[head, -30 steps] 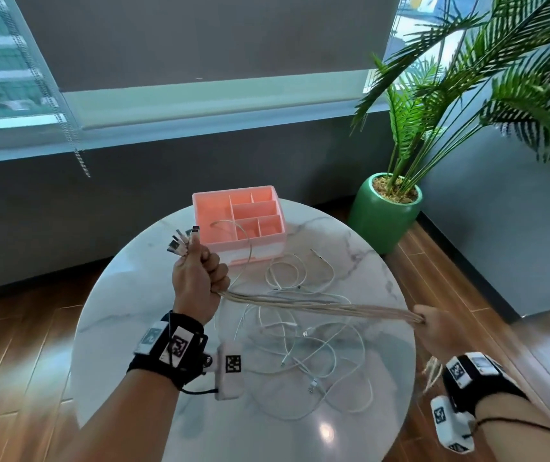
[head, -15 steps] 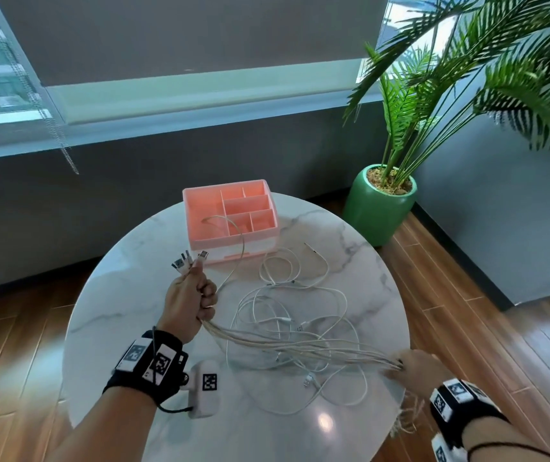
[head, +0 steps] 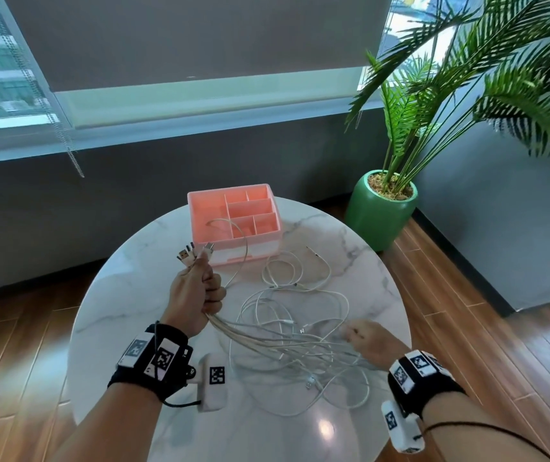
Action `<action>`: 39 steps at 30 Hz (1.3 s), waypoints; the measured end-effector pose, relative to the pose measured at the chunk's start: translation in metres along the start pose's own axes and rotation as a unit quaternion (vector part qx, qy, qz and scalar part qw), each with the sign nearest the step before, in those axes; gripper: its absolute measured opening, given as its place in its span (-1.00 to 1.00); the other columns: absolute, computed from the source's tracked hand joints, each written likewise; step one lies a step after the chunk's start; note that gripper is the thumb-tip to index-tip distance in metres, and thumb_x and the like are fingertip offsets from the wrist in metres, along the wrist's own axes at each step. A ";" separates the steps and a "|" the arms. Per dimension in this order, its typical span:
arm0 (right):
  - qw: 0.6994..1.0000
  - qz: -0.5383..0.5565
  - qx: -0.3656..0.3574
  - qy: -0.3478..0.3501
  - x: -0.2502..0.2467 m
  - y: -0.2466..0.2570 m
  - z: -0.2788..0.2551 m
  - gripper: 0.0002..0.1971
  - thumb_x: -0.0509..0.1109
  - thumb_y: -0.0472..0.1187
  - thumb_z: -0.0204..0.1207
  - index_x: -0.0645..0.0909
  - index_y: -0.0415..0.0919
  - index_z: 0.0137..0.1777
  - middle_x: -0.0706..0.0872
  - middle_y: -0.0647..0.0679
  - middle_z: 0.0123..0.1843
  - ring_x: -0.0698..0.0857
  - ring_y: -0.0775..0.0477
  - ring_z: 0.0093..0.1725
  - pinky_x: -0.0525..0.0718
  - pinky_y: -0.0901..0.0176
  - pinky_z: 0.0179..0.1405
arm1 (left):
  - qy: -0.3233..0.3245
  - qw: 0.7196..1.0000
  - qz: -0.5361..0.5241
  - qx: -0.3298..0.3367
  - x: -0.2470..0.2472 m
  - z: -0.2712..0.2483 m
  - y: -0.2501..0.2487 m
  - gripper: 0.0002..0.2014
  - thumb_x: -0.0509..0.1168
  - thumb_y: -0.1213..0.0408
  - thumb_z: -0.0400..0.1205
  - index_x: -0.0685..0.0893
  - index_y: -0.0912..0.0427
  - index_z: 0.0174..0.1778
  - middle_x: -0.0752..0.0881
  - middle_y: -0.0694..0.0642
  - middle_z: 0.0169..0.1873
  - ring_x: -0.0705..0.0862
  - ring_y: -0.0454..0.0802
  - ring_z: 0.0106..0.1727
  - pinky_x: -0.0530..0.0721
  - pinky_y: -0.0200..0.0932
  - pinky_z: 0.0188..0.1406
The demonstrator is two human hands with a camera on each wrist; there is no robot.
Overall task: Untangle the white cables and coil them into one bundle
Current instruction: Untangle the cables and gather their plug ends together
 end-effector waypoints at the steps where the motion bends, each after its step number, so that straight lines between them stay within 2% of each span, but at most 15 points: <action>1: 0.999 -0.036 -0.004 0.010 0.007 0.004 0.005 -0.77 0.28 -0.01 0.64 0.63 -0.11 -0.14 0.71 -0.01 -0.14 0.70 -0.12 -0.08 0.57 0.12 -0.07 | 0.001 1.000 -0.002 0.005 0.001 -0.001 -0.002 -0.48 0.20 -0.07 0.77 0.17 0.00 -0.45 0.14 -0.03 -0.53 0.09 -0.14 -0.58 0.04 -0.37 -0.67; 3: 0.994 -0.108 0.014 0.021 0.018 0.007 0.008 -0.93 0.33 -0.10 0.50 0.56 -0.03 -0.07 0.66 -0.02 -0.06 0.67 -0.09 -0.06 0.60 0.12 -0.03 | -0.001 1.000 -0.005 0.013 0.002 -0.003 -0.006 -0.47 0.20 -0.07 0.77 0.17 0.00 -0.45 0.15 -0.03 -0.54 0.09 -0.14 -0.59 0.06 -0.39 -0.68; 7: 0.984 -0.169 0.040 0.030 0.032 0.010 0.002 -0.84 0.34 -0.13 0.46 0.39 0.01 -0.23 0.54 0.06 -0.20 0.60 -0.08 -0.12 0.55 0.14 -0.11 | -0.017 0.999 -0.013 0.032 -0.002 -0.004 -0.012 -0.47 0.18 -0.07 0.78 0.17 0.02 -0.45 0.16 -0.02 -0.55 0.10 -0.13 -0.60 0.07 -0.39 -0.68; 12: 0.997 -0.050 0.059 -0.013 0.031 0.014 0.004 -0.91 0.33 -0.15 0.38 0.45 -0.04 -0.27 0.63 0.01 -0.28 0.64 -0.10 -0.21 0.62 0.05 -0.15 | -0.035 0.998 -0.024 0.047 -0.011 -0.005 -0.013 -0.47 0.18 -0.05 0.79 0.16 0.03 -0.45 0.17 -0.02 -0.56 0.11 -0.13 -0.61 0.05 -0.37 -0.67; 15: 0.999 0.017 0.012 -0.032 0.019 0.050 0.015 -0.91 0.36 -0.18 0.43 0.49 -0.08 -0.25 0.70 -0.02 -0.29 0.71 -0.10 -0.24 0.68 0.03 -0.13 | -0.034 0.998 -0.025 0.050 -0.013 -0.006 -0.014 -0.47 0.18 -0.05 0.79 0.13 0.01 -0.44 0.16 -0.02 -0.56 0.10 -0.13 -0.60 0.04 -0.36 -0.66; 18: 0.995 0.083 -0.060 0.003 0.010 0.102 0.023 -0.93 0.34 -0.31 0.52 0.54 -0.15 -0.17 0.75 -0.15 -0.29 0.80 -0.10 -0.37 0.82 -0.04 -0.31 | -0.031 0.998 -0.022 0.051 -0.010 -0.008 -0.015 -0.48 0.18 -0.04 0.79 0.13 0.01 -0.43 0.16 -0.03 -0.56 0.10 -0.14 -0.60 0.05 -0.37 -0.66; 20: 0.991 0.067 -0.112 0.033 0.006 0.137 0.025 -0.95 0.34 -0.29 0.56 0.59 -0.18 -0.13 0.79 -0.18 -0.21 0.78 -0.06 -0.39 0.74 0.10 -0.41 | -0.031 0.998 -0.021 0.053 -0.009 -0.010 -0.015 -0.49 0.17 -0.04 0.79 0.14 0.00 -0.42 0.17 -0.03 -0.57 0.11 -0.14 -0.61 0.06 -0.37 -0.67; 22: 0.988 0.037 -0.152 -0.010 -0.007 0.166 0.026 -0.92 0.36 -0.24 0.56 0.65 -0.21 -0.13 0.80 -0.16 -0.20 0.73 -0.01 -0.33 0.64 0.20 -0.34 | -0.031 0.998 -0.019 0.053 -0.009 -0.012 -0.015 -0.49 0.17 -0.05 0.79 0.16 0.01 -0.43 0.19 -0.03 -0.58 0.12 -0.14 -0.62 0.07 -0.38 -0.68; 24: 0.978 0.063 -0.171 -0.098 -0.029 0.187 0.028 -0.91 0.39 -0.25 0.53 0.69 -0.24 -0.15 0.77 -0.12 -0.24 0.68 0.05 -0.33 0.59 0.21 -0.28 | -0.034 0.998 -0.019 0.051 -0.009 -0.013 -0.014 -0.47 0.17 -0.06 0.79 0.18 0.02 -0.46 0.20 -0.03 -0.58 0.12 -0.14 -0.62 0.08 -0.39 -0.67; 25: 0.976 0.071 -0.175 -0.108 -0.037 0.193 0.030 -0.91 0.41 -0.24 0.53 0.71 -0.23 -0.14 0.76 -0.07 -0.27 0.67 0.10 -0.36 0.57 0.23 -0.28 | -0.034 0.998 -0.020 0.050 -0.010 -0.014 -0.014 -0.47 0.17 -0.06 0.78 0.19 0.02 -0.47 0.20 -0.03 -0.58 0.12 -0.14 -0.62 0.08 -0.40 -0.67; 27: 0.984 0.027 -0.168 -0.047 -0.046 0.203 0.032 -0.89 0.44 -0.17 0.55 0.76 -0.19 -0.11 0.75 0.02 -0.33 0.66 0.16 -0.43 0.56 0.28 -0.31 | -0.034 0.998 -0.020 0.050 -0.010 -0.015 -0.013 -0.47 0.17 -0.07 0.78 0.18 0.02 -0.46 0.19 -0.02 -0.57 0.13 -0.14 -0.62 0.10 -0.40 -0.68; 29: 0.985 -0.004 -0.161 -0.062 -0.061 0.209 0.032 -0.84 0.45 -0.12 0.56 0.77 -0.17 -0.17 0.73 0.04 -0.36 0.67 0.14 -0.40 0.54 0.25 -0.29 | -0.033 0.998 -0.014 0.053 -0.011 -0.015 -0.013 -0.48 0.18 -0.08 0.77 0.18 0.02 -0.45 0.20 -0.01 -0.55 0.13 -0.13 -0.61 0.10 -0.39 -0.68; 33: 0.936 0.137 -0.194 -0.259 -0.106 0.221 0.022 -0.77 0.45 -0.10 0.58 0.67 -0.10 -0.32 0.64 0.11 -0.48 0.56 0.17 -0.48 0.44 0.26 -0.40 | -0.029 0.998 -0.002 0.061 -0.010 -0.015 -0.012 -0.50 0.18 -0.07 0.77 0.21 0.02 -0.44 0.19 0.02 -0.53 0.12 -0.12 -0.58 0.07 -0.36 -0.62; 37: 0.896 0.248 -0.257 -0.263 -0.114 0.230 0.012 -0.79 0.39 -0.17 0.63 0.65 -0.22 -0.22 0.61 0.05 -0.50 0.50 0.11 -0.49 0.53 0.12 -0.38 | -0.018 0.997 0.008 0.070 -0.005 -0.012 -0.013 -0.53 0.17 -0.08 0.78 0.27 0.04 -0.40 0.18 0.04 -0.51 0.12 -0.13 -0.57 0.11 -0.38 -0.65; 39: 0.888 0.294 -0.268 -0.231 -0.107 0.235 0.008 -0.81 0.35 -0.22 0.66 0.64 -0.26 -0.17 0.64 -0.05 -0.47 0.49 0.15 -0.52 0.47 0.21 -0.40 | -0.013 0.997 0.012 0.075 0.000 -0.011 -0.012 -0.52 0.18 -0.08 0.77 0.28 0.06 -0.41 0.18 0.04 -0.50 0.12 -0.12 -0.58 0.13 -0.39 -0.66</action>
Point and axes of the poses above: each hand's wrist, its own z-axis towards the middle knuckle, its own x-axis out of the palm, y = z × x, the point moved 4 cm from there along z, towards the middle knuckle
